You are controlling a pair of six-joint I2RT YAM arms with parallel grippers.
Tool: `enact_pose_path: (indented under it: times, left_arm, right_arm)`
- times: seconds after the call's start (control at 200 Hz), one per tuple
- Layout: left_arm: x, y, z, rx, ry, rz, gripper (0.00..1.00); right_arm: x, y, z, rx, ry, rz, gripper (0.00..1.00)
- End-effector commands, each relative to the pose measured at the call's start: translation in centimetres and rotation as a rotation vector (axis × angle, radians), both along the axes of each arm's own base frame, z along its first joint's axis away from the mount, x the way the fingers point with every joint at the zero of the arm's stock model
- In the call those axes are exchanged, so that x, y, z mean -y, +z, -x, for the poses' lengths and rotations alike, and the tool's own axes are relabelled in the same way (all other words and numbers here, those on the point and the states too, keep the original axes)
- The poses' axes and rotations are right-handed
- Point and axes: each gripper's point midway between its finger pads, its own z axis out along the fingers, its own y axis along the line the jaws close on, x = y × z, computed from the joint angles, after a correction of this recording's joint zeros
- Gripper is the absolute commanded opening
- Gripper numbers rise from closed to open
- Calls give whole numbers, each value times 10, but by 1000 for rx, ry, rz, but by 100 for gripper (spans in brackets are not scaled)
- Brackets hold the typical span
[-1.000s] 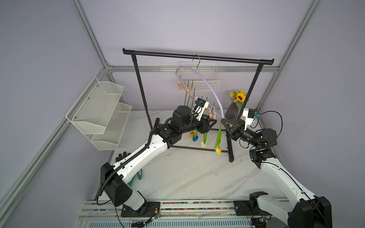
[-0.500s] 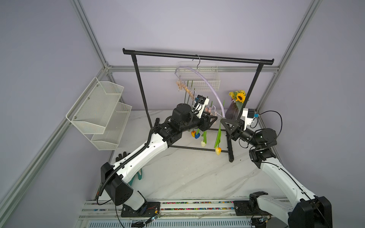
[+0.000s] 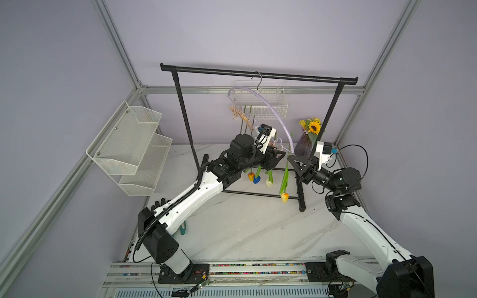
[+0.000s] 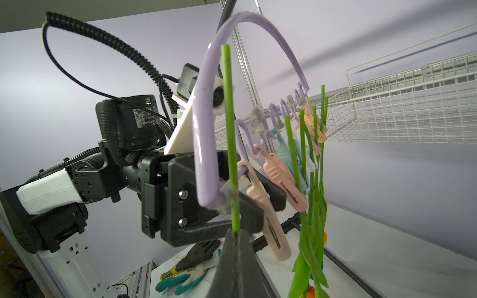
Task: Dry the flowers on a clothes hanger
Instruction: Open the clamp at the hanger.
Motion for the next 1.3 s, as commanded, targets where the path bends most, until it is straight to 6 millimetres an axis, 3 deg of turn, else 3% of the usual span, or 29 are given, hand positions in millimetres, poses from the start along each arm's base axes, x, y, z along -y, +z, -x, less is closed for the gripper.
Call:
enact_pose_path:
  times: [0.0,0.24,0.465,0.865,1.295]
  left_arm:
    - [-1,24,4,35,-2,39,47]
    - [-3,27,3,37,11,36,42]
    - [-7,26,3,35,26,24,52]
    - [-15,15,-3,-10,129,1,55]
    - [-14,28,2,1,119,34,55]
  right_arm:
    - [-2,14,2,39,2,-11,0]
    - [-3,14,4,40,2,-9,0]
    - [-2,13,5,38,-4,-3,0]
    - [-2,13,5,38,-8,1,0]
    - [-2,12,7,43,-14,7,0]
